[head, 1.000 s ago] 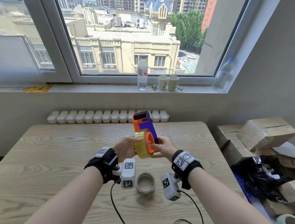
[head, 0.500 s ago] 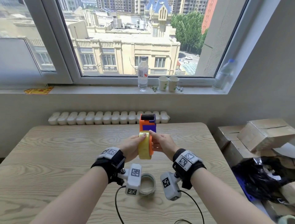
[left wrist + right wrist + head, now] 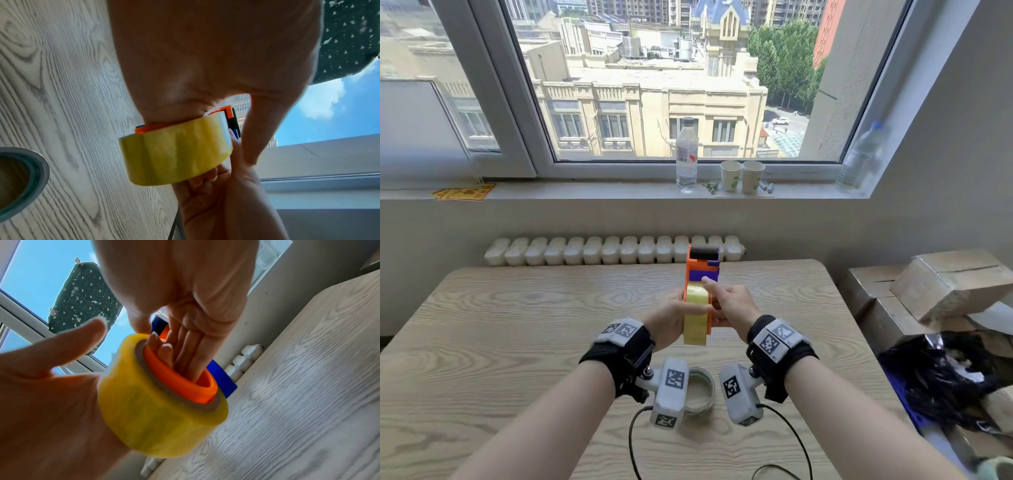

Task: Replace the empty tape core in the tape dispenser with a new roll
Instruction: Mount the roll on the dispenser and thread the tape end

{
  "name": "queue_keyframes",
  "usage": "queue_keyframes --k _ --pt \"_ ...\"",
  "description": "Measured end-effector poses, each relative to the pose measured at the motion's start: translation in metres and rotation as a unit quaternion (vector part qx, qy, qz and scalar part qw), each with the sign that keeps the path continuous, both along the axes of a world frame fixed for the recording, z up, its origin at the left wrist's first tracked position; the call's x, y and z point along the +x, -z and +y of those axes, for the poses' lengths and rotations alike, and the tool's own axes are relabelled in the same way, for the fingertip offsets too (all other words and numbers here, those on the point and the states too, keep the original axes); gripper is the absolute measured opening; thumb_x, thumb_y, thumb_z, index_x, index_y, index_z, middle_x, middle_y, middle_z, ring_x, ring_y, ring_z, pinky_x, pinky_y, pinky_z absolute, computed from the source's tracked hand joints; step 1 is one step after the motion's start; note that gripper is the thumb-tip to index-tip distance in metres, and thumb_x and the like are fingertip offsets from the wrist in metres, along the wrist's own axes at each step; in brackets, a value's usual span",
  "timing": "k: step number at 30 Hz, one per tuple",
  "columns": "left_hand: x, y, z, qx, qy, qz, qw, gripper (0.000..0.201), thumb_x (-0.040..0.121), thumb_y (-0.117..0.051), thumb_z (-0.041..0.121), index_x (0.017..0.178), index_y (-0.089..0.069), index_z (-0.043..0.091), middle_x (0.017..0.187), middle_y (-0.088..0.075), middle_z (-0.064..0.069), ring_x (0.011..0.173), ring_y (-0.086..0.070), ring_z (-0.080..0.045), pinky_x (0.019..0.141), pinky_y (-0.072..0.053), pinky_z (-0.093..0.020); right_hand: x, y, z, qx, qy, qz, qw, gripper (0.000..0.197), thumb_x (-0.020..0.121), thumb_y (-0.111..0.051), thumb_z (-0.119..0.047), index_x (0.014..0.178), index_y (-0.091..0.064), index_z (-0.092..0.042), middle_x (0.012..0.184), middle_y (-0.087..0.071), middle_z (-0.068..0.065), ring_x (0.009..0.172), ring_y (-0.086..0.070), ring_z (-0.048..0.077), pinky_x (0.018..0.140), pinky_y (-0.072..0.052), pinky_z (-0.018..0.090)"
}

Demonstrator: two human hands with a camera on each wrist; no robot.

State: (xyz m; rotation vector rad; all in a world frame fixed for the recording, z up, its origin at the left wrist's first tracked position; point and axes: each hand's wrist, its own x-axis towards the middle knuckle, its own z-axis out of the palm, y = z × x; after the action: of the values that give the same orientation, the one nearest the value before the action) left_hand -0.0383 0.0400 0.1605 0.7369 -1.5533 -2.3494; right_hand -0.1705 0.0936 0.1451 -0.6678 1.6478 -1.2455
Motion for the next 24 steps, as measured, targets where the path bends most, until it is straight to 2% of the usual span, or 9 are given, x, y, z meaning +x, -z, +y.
queue_keyframes --k 2,5,7,11,14,17,19,22,24 --pt "0.001 0.002 0.0 -0.008 0.002 0.002 1.0 0.043 0.072 -0.061 0.0 0.114 -0.054 0.01 0.107 -0.062 -0.018 0.101 -0.06 -0.03 0.094 -0.048 -0.043 0.0 0.001 0.001 0.0 0.006 -0.006 1.0 0.048 0.085 -0.059 -0.045 0.089 -0.065 0.003 0.068 -0.059 0.014 0.06 -0.061 0.022 0.072 -0.059 0.043" --pt "0.002 0.005 0.0 -0.032 -0.01 -0.014 0.999 0.051 0.075 -0.064 0.003 0.124 -0.048 0.004 0.109 -0.059 -0.018 0.101 -0.059 -0.031 0.096 -0.046 -0.046 -0.001 0.0 0.002 0.006 -0.006 -0.031 0.999 0.062 0.084 -0.06 -0.046 0.101 -0.063 0.014 0.08 -0.062 0.019 0.068 -0.063 0.025 0.069 -0.06 0.039" --pt "0.002 0.006 -0.001 -0.038 -0.021 -0.02 0.999 0.049 0.083 -0.061 0.005 0.129 -0.044 0.001 0.11 -0.058 -0.019 0.099 -0.059 -0.029 0.094 -0.047 -0.045 -0.002 -0.002 0.004 0.004 -0.023 -0.048 0.999 0.062 0.084 -0.061 -0.042 0.108 -0.059 0.015 0.089 -0.063 0.022 0.078 -0.064 0.03 0.067 -0.06 0.035" --pt "0.0 0.008 0.0 -0.048 -0.033 -0.024 0.998 0.045 0.089 -0.056 0.012 0.13 -0.042 0.0 0.103 -0.062 -0.014 0.09 -0.063 -0.023 0.079 -0.054 -0.035 -0.001 -0.003 0.007 0.003 -0.029 -0.049 0.998 0.052 0.086 -0.061 -0.035 0.108 -0.061 0.012 0.094 -0.065 0.024 0.079 -0.066 0.029 0.066 -0.059 0.033" --pt "0.0 0.007 0.002 -0.061 -0.024 -0.026 0.998 0.039 0.085 -0.059 0.0 0.122 -0.048 0.002 0.094 -0.064 -0.008 0.08 -0.067 -0.016 0.069 -0.056 -0.026 -0.001 -0.002 0.006 0.01 -0.018 -0.031 0.999 0.054 0.085 -0.062 -0.037 0.104 -0.062 0.013 0.091 -0.067 0.022 0.076 -0.066 0.027 0.066 -0.06 0.035" --pt "0.0 0.007 0.004 -0.078 -0.017 -0.044 0.996 0.054 0.075 -0.062 -0.015 0.124 -0.045 0.001 0.095 -0.062 -0.009 0.084 -0.064 -0.018 0.072 -0.056 -0.028 -0.001 -0.001 0.007 0.021 -0.016 -0.007 1.0 0.051 0.086 -0.059 -0.041 0.095 -0.063 0.009 0.086 -0.064 0.022 0.072 -0.065 0.028 0.068 -0.059 0.039" --pt "0.0 0.009 0.005 -0.08 -0.018 -0.047 0.996 0.054 0.076 -0.062 -0.014 0.124 -0.044 0.003 0.099 -0.062 -0.011 0.088 -0.064 -0.02 0.076 -0.056 -0.029 -0.001 -0.002 0.008 0.022 -0.013 0.006 1.0 0.052 0.088 -0.057 -0.043 0.095 -0.063 0.007 0.085 -0.063 0.023 0.074 -0.065 0.031 0.07 -0.059 0.043" --pt "-0.001 0.011 0.007 -0.078 -0.024 -0.041 0.996 0.056 0.079 -0.064 -0.005 0.129 -0.042 0.002 0.111 -0.059 -0.019 0.101 -0.061 -0.029 0.09 -0.051 -0.041 -0.002 -0.006 0.01 0.022 -0.019 0.0 1.0 0.054 0.089 -0.052 -0.046 0.091 -0.065 0.007 0.084 -0.065 0.021 0.068 -0.065 0.027 0.06 -0.059 0.035" --pt "0.0 0.014 0.006 -0.082 -0.036 -0.039 0.995 0.055 0.081 -0.064 -0.001 0.13 -0.041 0.0 0.109 -0.06 -0.019 0.097 -0.062 -0.027 0.087 -0.053 -0.04 -0.002 -0.009 0.012 0.022 -0.043 -0.008 0.999 0.057 0.088 -0.054 -0.045 0.095 -0.065 0.01 0.084 -0.065 0.02 0.067 -0.065 0.025 0.056 -0.058 0.029"
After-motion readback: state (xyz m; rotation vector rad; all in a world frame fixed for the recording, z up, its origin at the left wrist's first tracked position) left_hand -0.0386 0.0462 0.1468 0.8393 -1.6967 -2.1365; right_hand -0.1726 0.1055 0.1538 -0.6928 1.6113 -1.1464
